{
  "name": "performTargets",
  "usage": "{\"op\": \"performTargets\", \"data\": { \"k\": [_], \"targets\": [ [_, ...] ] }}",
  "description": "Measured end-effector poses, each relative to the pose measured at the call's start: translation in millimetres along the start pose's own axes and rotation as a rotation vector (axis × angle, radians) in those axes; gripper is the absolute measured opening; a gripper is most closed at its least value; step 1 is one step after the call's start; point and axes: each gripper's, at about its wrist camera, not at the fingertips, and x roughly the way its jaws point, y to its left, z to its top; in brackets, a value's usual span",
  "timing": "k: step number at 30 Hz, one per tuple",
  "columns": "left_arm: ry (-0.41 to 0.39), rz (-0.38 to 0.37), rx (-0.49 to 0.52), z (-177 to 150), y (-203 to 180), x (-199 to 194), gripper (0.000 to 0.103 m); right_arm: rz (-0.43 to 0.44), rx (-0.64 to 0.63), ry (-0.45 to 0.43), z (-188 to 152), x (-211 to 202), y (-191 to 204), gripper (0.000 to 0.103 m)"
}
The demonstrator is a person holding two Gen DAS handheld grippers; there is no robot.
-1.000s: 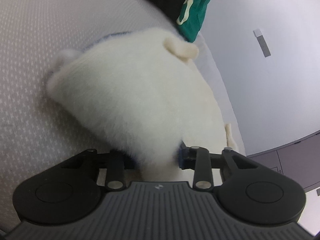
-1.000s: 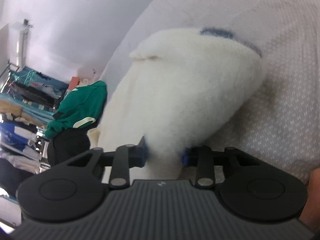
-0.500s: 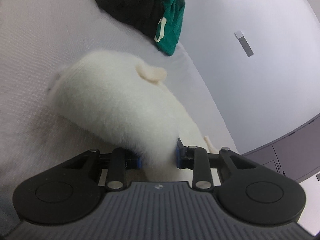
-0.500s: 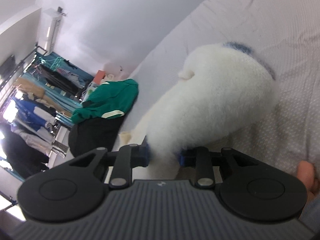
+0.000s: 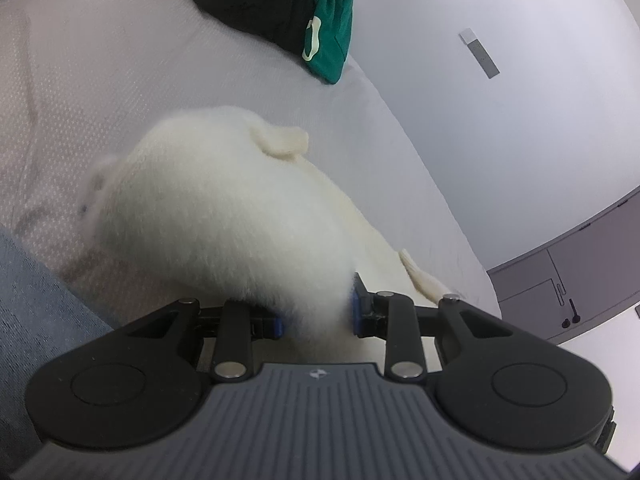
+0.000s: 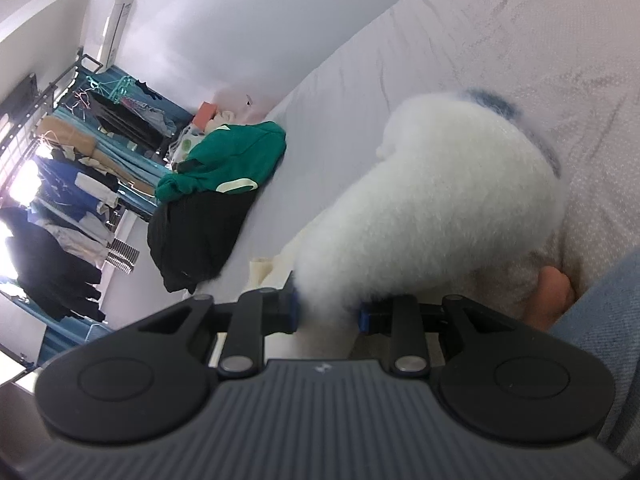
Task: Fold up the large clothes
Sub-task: 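Roll the held sweater edge over onto itself with both tools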
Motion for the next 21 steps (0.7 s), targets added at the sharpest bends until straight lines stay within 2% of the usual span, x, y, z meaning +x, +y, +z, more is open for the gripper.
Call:
{"op": "performTargets", "data": {
  "k": [11, 21],
  "targets": [
    [0.009, -0.006, -0.018, 34.3, -6.5, 27.1, 0.040, 0.042, 0.060, 0.015, 22.8, 16.1, 3.7, 0.041],
    [-0.005, 0.047, 0.032, 93.1, -34.4, 89.6, 0.044, 0.074, 0.129, 0.017, 61.9, 61.3, 6.1, 0.047]
  ]
}}
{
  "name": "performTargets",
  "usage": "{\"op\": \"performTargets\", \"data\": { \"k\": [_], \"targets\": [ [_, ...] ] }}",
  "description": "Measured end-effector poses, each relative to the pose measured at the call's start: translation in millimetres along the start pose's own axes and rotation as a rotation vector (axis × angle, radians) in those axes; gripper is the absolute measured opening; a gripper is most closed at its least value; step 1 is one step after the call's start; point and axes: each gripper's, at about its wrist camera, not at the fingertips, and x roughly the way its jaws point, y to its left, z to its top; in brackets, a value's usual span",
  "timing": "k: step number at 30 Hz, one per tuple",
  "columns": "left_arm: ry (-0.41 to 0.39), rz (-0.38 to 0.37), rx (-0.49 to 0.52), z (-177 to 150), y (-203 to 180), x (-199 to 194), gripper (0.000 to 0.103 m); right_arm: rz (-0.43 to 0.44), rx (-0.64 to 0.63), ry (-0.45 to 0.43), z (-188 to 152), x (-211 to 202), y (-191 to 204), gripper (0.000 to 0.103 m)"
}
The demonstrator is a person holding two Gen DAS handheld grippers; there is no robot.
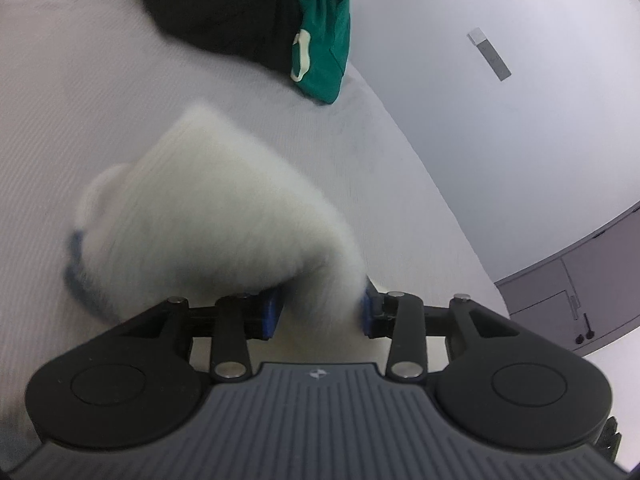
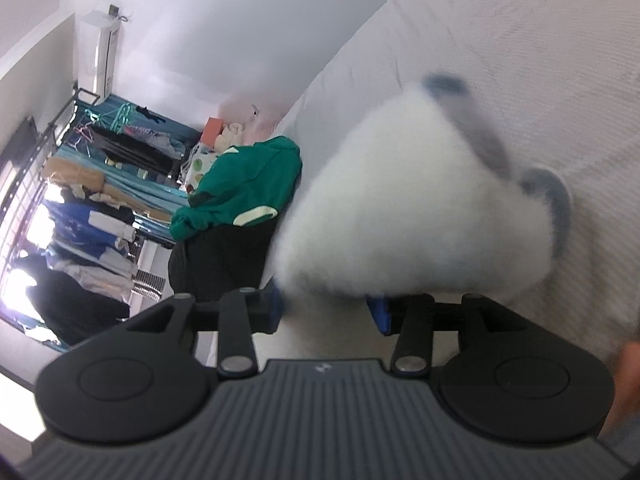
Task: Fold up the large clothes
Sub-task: 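Roll the held sweater edge over onto itself with both tools, then release the sweater and press the rolled fold flat with both tools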
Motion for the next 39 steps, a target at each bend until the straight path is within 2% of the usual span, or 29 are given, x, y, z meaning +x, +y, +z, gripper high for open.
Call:
{"op": "performTargets", "data": {
  "k": [7, 11, 15, 19, 23, 30, 35, 36, 39],
  "targets": [
    [-0.009, 0.058, 0.066, 32.3, -11.6, 67.3, 0.044, -0.039, 0.015, -0.004, 30.6, 53.4, -5.1, 0.048],
    [-0.012, 0.016, 0.032, 46.7, 3.4, 107.6, 0.048, -0.073, 0.019, 0.015, 43.1, 87.9, -18.2, 0.047],
    [-0.030, -0.019, 0.048, 57.1, 12.0, 134.3, 0.049, -0.067, 0.006, 0.024, 54.8, 107.7, -29.8, 0.047],
    [-0.041, -0.039, 0.050, 65.4, 22.9, 154.0, 0.049, -0.058, 0.015, 0.031, 63.2, 123.5, -41.5, 0.046],
    [-0.039, -0.053, 0.048, 75.7, 30.4, 167.9, 0.049, -0.063, -0.035, 0.040, 68.5, 134.7, -43.2, 0.044],
    [-0.049, -0.076, 0.090, 81.3, 30.4, 168.2, 0.049, -0.075, -0.122, 0.037, 68.7, 137.4, -40.5, 0.045],
    [-0.109, -0.066, 0.139, 81.3, 18.3, 144.5, 0.067, -0.071, -0.199, 0.029, 63.7, 128.8, -28.7, 0.046],
    [-0.132, -0.055, 0.150, 80.9, 14.9, 136.9, 0.068, -0.069, -0.222, 0.027, 62.3, 127.6, -24.7, 0.049],
    [-0.179, -0.076, 0.224, 76.8, 5.4, 116.4, 0.070, -0.064, -0.306, 0.004, 53.3, 118.1, -10.4, 0.049]
  ]
}}
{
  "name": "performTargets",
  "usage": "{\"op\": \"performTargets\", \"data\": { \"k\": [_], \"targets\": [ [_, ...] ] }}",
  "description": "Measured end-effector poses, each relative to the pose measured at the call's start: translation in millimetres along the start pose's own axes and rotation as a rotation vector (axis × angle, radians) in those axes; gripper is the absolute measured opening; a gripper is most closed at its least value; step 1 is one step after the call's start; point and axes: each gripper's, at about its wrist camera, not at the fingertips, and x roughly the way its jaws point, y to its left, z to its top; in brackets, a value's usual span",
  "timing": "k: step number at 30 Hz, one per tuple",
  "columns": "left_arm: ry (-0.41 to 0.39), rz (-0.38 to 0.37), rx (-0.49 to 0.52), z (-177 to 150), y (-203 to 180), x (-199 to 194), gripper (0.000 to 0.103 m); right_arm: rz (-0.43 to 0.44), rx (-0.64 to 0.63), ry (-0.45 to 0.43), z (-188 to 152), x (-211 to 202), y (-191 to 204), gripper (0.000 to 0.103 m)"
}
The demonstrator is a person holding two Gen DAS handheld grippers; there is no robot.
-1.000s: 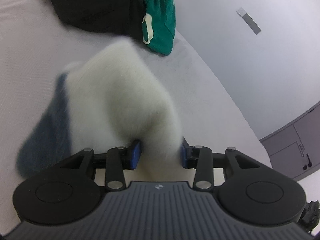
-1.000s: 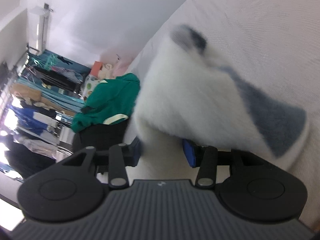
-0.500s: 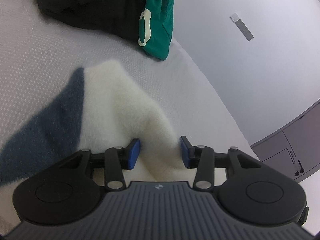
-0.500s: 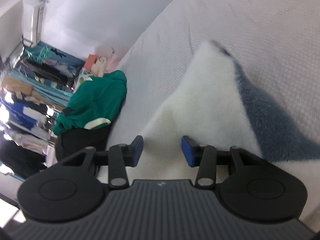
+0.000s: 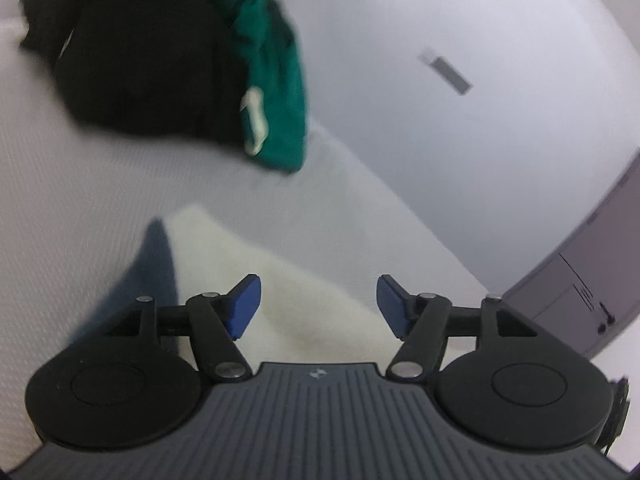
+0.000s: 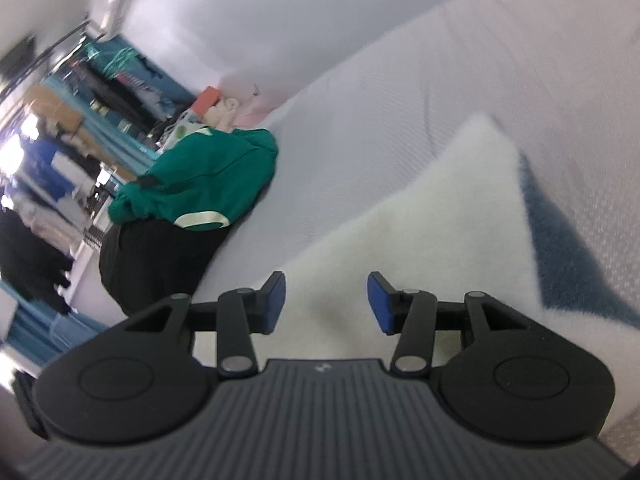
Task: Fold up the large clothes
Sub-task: 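Release the sweater and press the rolled fold flat with both tools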
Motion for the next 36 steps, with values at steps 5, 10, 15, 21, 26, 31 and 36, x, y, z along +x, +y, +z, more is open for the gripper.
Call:
{"op": "performTargets", "data": {
  "k": [5, 10, 15, 21, 26, 31, 36],
  "targets": [
    [0.006, 0.052, 0.196, -20.1, -28.8, -3.1, 0.070, -0.013, -0.189, -0.033, -11.7, -9.6, 32.1, 0.049],
    [0.017, 0.125, 0.297, -31.3, -38.2, 22.8, 0.070, -0.117, -0.414, -0.063, -24.4, 0.3, 53.6, 0.049],
    [0.034, 0.210, 0.319, -32.9, -19.2, 46.3, 0.070, -0.229, -0.517, -0.048, -28.4, 21.1, 47.8, 0.049],
    [0.063, 0.237, 0.345, -30.7, -9.7, 59.8, 0.070, -0.225, -0.408, -0.007, -18.5, 32.4, 29.3, 0.049],
    [0.102, 0.267, 0.391, -27.4, -4.4, 78.7, 0.070, -0.259, -0.458, 0.021, -18.0, 57.1, 27.1, 0.050],
    [0.127, 0.269, 0.367, -20.6, 5.7, 96.6, 0.070, -0.272, -0.470, 0.031, -13.8, 74.7, 24.3, 0.051],
    [0.128, 0.274, 0.375, -20.1, 7.4, 103.5, 0.070, -0.279, -0.496, 0.014, -16.9, 81.4, 23.1, 0.051]
  ]
}}
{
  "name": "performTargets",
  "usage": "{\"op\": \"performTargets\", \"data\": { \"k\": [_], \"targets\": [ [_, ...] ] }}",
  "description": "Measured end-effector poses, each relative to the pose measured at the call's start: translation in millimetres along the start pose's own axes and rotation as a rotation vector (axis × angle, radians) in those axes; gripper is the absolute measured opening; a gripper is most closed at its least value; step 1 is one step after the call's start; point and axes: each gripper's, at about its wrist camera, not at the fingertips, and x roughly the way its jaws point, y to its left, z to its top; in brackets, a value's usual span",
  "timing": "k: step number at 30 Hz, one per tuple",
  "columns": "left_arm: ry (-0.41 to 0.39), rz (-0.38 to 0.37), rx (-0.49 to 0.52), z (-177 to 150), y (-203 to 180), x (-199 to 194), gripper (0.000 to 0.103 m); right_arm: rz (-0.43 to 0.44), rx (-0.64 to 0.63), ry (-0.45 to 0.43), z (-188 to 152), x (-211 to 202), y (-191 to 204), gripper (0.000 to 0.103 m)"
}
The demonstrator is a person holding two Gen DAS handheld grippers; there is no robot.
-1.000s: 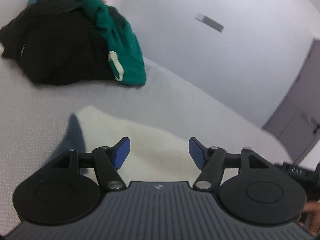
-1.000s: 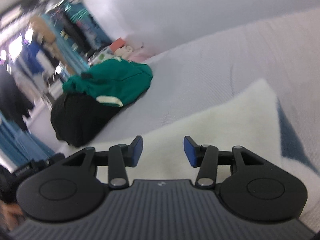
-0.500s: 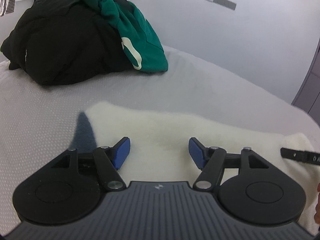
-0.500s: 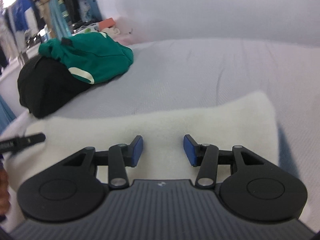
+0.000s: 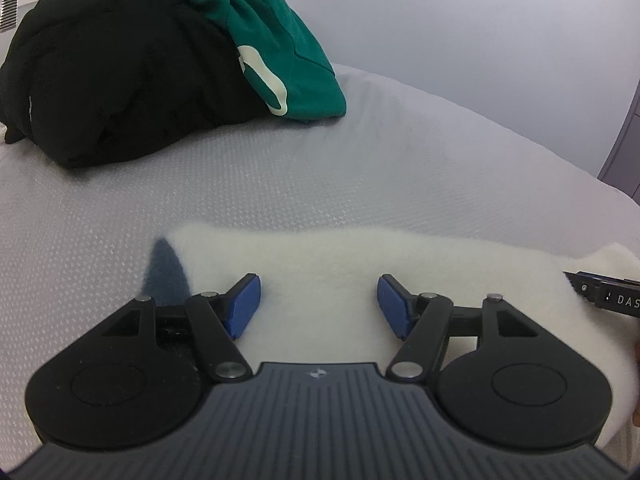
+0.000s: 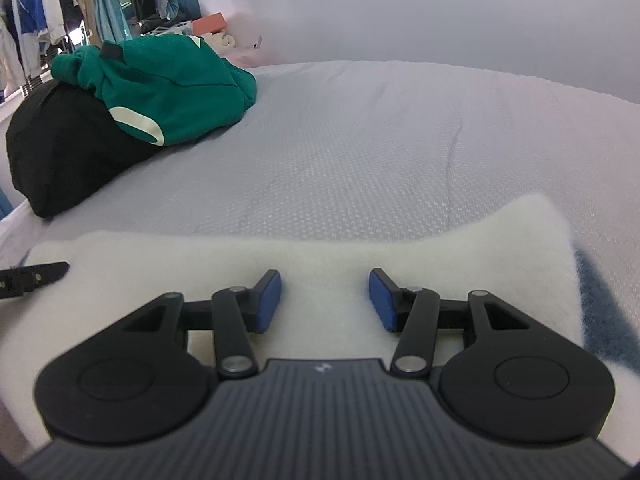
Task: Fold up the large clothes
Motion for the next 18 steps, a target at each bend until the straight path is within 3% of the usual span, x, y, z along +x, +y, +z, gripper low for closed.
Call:
{"op": "performTargets", "data": {
  "k": [9, 18],
  "targets": [
    [-0.041, 0.006, 0.006, -6.4, -8.2, -32.2, 0.070, -0.026, 0.040, -0.024, -2.7, -13.6, 4.6, 0.051],
    [-0.086, -0.046, 0.003, -27.9, -30.6, -101.6, 0.070, -0.001, 0.120, -0.066, -13.2, -77.9, 8.8, 0.052]
  ]
}}
